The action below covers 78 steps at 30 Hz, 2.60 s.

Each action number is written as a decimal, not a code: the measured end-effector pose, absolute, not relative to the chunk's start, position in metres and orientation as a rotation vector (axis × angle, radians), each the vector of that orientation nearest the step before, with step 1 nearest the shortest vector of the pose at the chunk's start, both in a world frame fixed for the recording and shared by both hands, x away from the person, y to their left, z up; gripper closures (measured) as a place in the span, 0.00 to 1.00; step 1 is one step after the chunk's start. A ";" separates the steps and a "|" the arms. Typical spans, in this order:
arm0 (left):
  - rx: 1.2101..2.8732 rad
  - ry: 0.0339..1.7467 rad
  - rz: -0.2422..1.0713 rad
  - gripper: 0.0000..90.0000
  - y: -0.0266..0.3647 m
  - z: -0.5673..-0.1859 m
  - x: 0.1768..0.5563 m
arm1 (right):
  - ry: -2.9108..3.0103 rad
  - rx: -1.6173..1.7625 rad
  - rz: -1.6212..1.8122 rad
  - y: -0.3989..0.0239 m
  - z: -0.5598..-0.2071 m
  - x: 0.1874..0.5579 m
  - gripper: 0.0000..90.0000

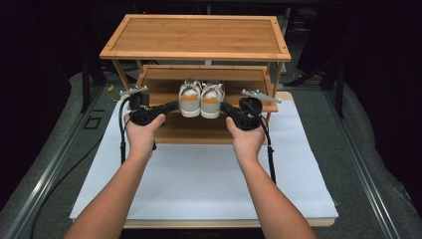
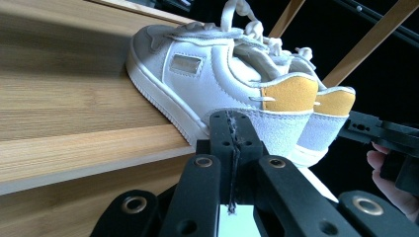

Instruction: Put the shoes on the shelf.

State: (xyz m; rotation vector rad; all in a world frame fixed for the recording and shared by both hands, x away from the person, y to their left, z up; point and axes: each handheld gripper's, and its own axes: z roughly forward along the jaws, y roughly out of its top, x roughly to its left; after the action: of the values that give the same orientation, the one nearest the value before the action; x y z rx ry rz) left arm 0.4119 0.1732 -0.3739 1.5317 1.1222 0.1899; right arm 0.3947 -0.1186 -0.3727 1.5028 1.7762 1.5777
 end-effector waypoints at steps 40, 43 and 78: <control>1.548 1.172 0.222 1.00 0.167 -0.373 0.429 | 1.741 1.530 1.587 -0.114 -0.374 0.407 1.00; 1.544 1.177 0.222 1.00 0.167 -0.374 0.433 | 1.733 1.533 1.592 -0.114 -0.374 0.410 1.00; 1.548 1.211 0.233 1.00 0.162 -0.374 0.467 | 1.719 1.572 1.538 -0.111 -0.373 0.445 1.00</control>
State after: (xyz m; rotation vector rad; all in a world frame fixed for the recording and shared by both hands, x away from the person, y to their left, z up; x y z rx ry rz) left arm 0.4672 0.1617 -0.3743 1.5476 1.2114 0.2327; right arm 0.4454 -0.1112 -0.3727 1.5722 1.7190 1.5376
